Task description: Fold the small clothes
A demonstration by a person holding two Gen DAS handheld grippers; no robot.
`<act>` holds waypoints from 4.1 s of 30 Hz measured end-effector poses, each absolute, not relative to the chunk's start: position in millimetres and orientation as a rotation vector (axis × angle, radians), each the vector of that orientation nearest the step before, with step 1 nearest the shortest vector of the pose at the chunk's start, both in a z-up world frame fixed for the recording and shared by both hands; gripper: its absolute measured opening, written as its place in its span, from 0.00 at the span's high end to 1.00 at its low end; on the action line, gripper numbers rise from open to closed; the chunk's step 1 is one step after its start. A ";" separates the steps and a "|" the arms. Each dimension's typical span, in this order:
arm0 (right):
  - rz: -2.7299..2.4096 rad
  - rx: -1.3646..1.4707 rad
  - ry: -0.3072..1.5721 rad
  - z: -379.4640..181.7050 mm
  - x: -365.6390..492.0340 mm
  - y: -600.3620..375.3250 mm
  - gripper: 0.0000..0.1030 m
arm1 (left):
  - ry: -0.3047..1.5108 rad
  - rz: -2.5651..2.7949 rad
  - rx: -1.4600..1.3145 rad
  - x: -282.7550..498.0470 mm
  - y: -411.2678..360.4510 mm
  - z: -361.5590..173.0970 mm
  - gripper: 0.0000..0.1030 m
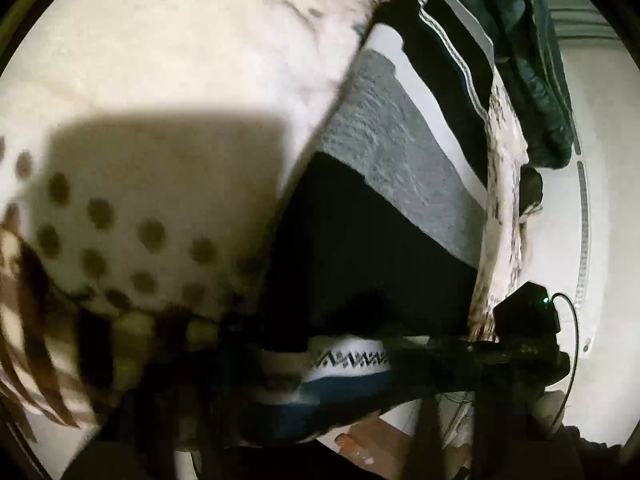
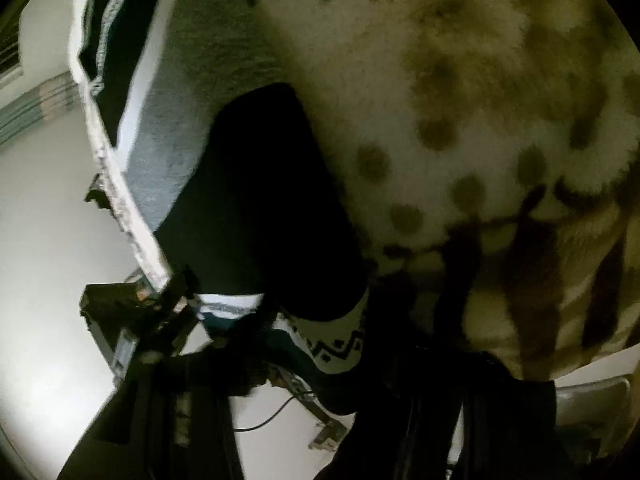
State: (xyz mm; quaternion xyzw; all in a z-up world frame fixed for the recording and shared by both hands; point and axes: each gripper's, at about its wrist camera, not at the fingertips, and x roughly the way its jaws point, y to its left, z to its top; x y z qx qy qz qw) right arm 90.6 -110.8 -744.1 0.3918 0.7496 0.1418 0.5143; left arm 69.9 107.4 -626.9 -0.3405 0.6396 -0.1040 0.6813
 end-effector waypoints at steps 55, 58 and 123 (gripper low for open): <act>0.347 0.764 1.448 -603.0 572.0 -188.4 0.11 | 0.960 -0.128 -0.868 387.8 147.0 -512.9 0.33; 0.401 0.696 1.504 -621.9 571.6 -192.0 0.01 | 0.969 -0.086 -0.966 331.6 132.8 -528.9 0.22; 0.332 0.863 1.583 -675.5 435.0 -218.6 0.35 | 1.419 0.424 -0.477 229.6 117.0 -644.3 0.00</act>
